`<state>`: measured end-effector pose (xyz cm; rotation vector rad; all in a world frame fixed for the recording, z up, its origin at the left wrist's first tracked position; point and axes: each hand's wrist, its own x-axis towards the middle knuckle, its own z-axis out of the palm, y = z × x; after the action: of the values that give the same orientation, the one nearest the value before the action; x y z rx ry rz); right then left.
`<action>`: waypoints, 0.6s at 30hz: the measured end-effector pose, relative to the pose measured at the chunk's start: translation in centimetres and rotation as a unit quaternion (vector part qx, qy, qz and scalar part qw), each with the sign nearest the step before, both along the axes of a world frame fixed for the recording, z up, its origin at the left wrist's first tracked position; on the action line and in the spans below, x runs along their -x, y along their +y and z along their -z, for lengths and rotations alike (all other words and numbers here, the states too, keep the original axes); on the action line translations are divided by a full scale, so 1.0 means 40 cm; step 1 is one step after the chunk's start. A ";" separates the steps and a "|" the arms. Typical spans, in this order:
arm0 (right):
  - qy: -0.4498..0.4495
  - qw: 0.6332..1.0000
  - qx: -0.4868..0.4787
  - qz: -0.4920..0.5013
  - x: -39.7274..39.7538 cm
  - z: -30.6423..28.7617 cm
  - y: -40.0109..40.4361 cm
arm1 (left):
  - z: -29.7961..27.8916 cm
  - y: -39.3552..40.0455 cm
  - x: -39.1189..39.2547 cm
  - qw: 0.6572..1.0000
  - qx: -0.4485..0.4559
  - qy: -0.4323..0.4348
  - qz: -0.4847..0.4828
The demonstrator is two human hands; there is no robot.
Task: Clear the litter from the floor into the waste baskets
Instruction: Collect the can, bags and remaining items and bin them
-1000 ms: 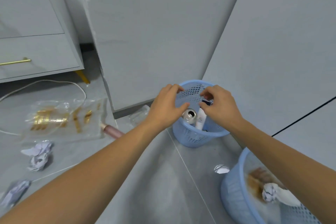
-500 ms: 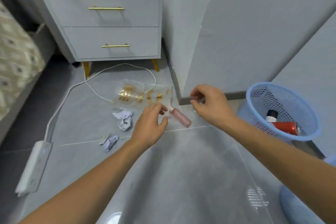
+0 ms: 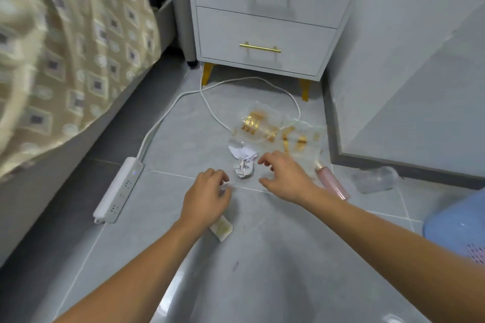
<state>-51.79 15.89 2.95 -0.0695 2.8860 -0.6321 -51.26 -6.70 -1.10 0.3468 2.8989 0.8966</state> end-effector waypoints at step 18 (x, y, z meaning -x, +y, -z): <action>0.043 0.991 0.007 -0.123 0.037 0.249 -0.039 | 0.139 0.011 0.021 0.993 0.106 -0.033 -0.029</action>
<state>-53.26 14.34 -7.02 -0.4583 2.8875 -0.6144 -52.12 -6.25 -6.66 0.2136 2.9190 0.5867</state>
